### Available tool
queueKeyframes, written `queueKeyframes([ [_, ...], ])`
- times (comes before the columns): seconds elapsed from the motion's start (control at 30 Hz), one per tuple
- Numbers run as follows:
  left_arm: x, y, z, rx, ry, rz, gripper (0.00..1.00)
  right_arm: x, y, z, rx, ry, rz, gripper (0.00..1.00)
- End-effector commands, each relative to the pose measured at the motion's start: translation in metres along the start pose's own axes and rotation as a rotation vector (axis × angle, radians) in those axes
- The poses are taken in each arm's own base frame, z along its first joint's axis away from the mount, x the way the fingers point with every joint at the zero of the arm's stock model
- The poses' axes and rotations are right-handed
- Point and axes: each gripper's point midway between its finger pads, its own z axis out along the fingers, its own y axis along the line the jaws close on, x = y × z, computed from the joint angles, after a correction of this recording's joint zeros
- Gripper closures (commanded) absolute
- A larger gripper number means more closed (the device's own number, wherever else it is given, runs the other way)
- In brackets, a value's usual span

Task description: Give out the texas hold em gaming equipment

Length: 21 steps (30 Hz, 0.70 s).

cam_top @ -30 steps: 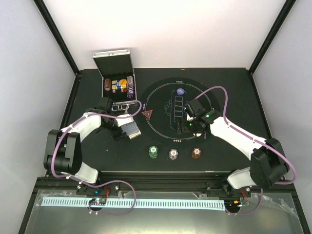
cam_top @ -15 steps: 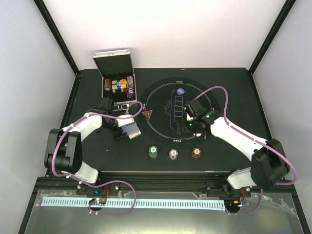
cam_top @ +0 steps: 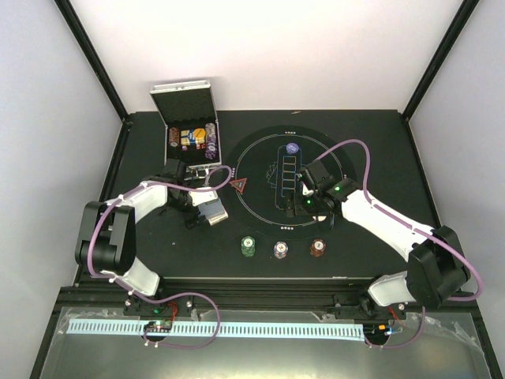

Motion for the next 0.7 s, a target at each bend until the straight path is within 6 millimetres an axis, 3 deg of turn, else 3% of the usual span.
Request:
queueKeyframes([
  [0.0, 0.0005, -0.0012, 0.0061, 0.011, 0.008, 0.029, 0.01, 0.0028, 0.0037, -0.0024, -0.018, -0.001, 0.000, 0.13],
  [0.4, 0.0014, 0.0027, 0.0124, 0.005, 0.011, 0.029, 0.01, 0.0019, 0.0052, -0.0025, -0.025, -0.002, 0.005, 0.16],
  [0.67, 0.0039, 0.0018, 0.0153, 0.009, 0.025, 0.053, 0.07, 0.0021, 0.0072, -0.0018, -0.037, 0.000, 0.005, 0.19],
])
